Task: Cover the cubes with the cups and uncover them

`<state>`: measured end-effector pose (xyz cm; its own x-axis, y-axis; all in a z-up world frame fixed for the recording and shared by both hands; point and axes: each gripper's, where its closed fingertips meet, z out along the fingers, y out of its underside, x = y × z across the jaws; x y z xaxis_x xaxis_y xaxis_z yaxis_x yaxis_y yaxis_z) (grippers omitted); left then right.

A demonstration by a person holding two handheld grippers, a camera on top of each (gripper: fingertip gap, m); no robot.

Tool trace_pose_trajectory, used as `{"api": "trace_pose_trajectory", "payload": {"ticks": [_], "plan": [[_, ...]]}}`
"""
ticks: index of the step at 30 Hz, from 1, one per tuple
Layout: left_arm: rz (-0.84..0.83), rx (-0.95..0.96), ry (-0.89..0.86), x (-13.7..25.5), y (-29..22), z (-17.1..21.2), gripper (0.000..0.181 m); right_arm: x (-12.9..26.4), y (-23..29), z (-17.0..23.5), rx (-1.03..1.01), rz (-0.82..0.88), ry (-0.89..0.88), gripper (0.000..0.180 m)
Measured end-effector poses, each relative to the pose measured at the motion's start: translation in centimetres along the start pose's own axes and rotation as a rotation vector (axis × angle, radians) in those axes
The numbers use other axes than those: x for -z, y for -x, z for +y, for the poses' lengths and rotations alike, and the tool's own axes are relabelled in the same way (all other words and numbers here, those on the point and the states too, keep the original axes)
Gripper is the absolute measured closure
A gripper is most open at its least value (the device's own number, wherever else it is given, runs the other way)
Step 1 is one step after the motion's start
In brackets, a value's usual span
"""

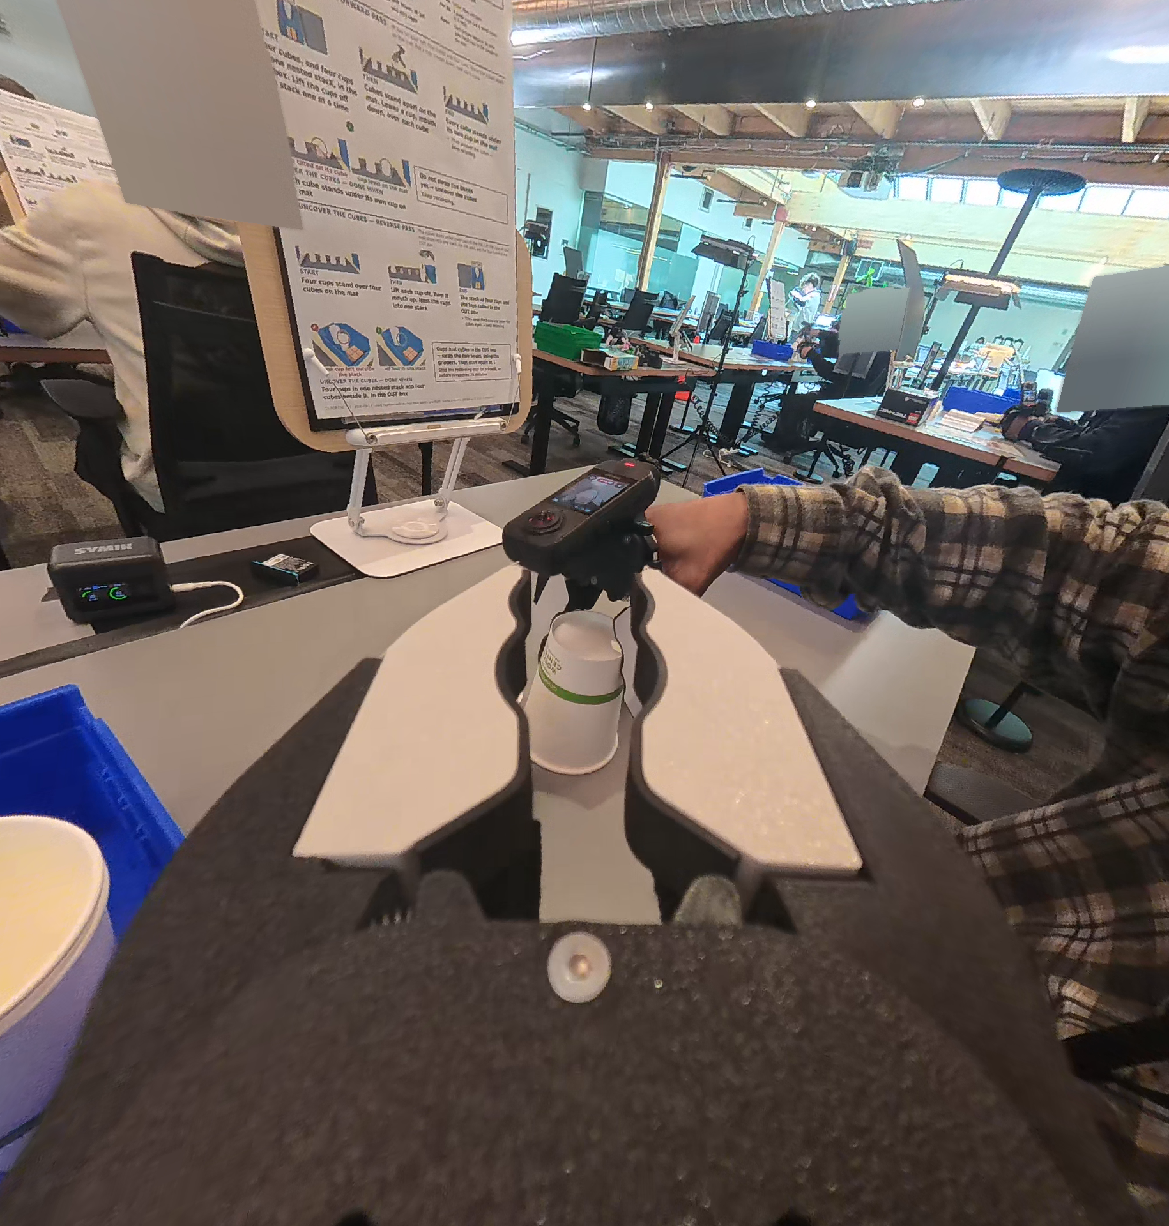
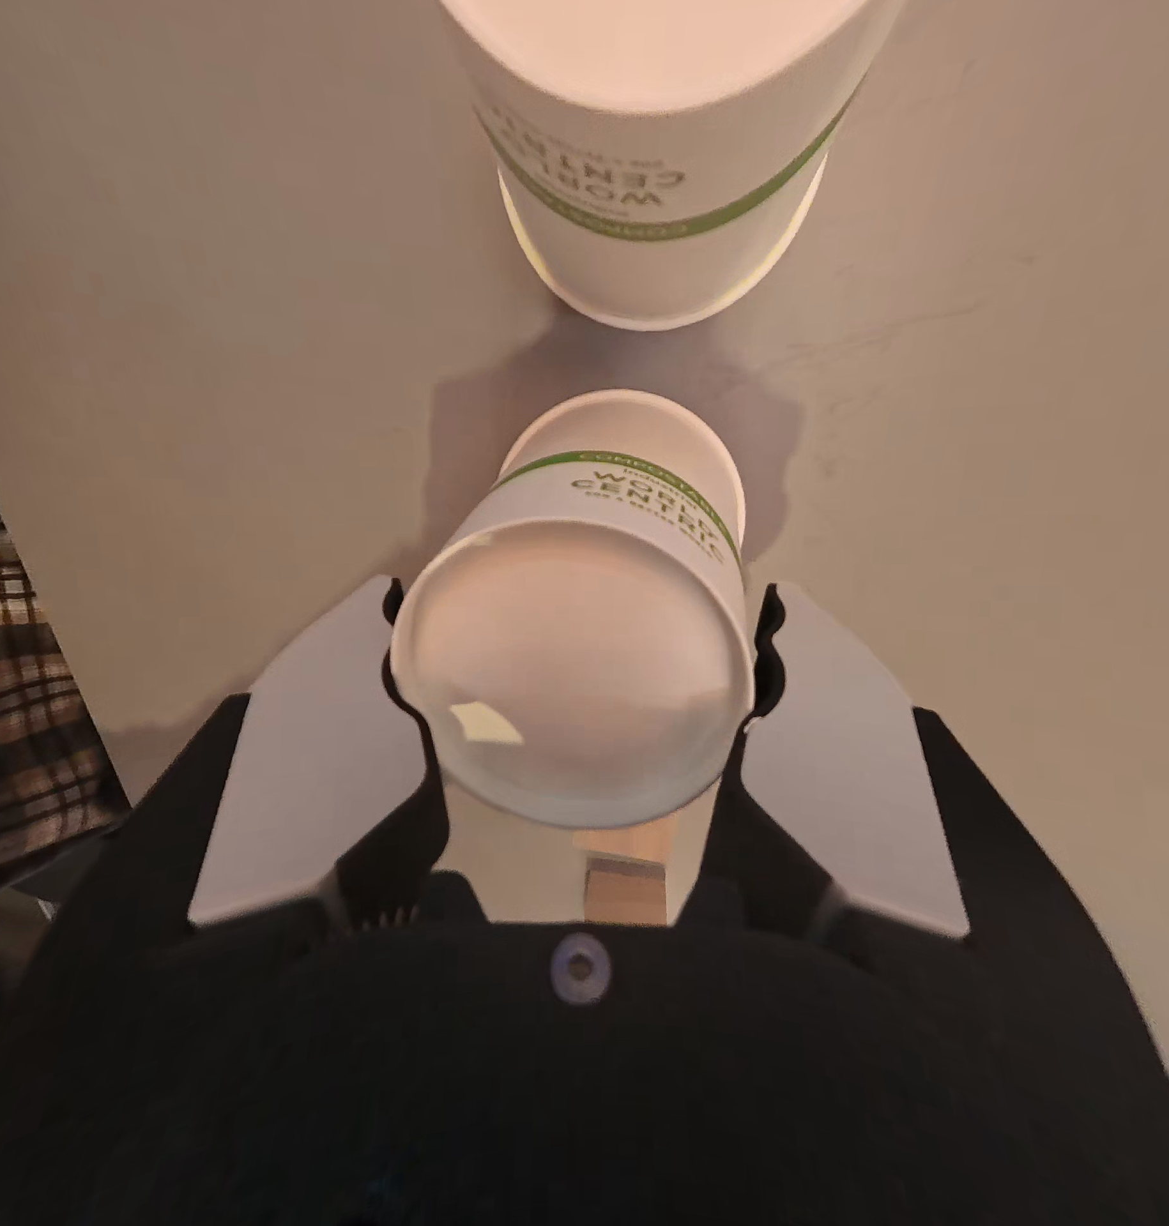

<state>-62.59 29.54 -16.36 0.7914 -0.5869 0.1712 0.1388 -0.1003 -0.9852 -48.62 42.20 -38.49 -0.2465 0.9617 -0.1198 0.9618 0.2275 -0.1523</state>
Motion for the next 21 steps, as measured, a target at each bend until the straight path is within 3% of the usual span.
{"api": "trace_pose_trajectory", "payload": {"ticks": [7, 14, 17, 21], "plan": [[-0.016, -0.01, 0.01, -0.4, 0.3, 0.3, 0.151, 1.2, -0.3, -0.6, 0.02, 0.04, -0.058, 0.037], [-0.081, -0.017, 0.005, 0.0, 1.5, 0.2, 0.141, 8.0, 1.2, -1.1, 0.061, 0.119, -0.213, 0.034], [-0.134, -0.03, -0.011, 0.9, 2.4, -0.2, 0.137, 12.0, 3.5, -0.4, 0.05, 0.194, -0.401, 0.034], [-0.283, -0.058, -0.009, 3.2, 4.9, -0.7, 0.136, 15.7, 8.1, 2.0, -0.034, 0.267, -0.8, 0.034]]}}
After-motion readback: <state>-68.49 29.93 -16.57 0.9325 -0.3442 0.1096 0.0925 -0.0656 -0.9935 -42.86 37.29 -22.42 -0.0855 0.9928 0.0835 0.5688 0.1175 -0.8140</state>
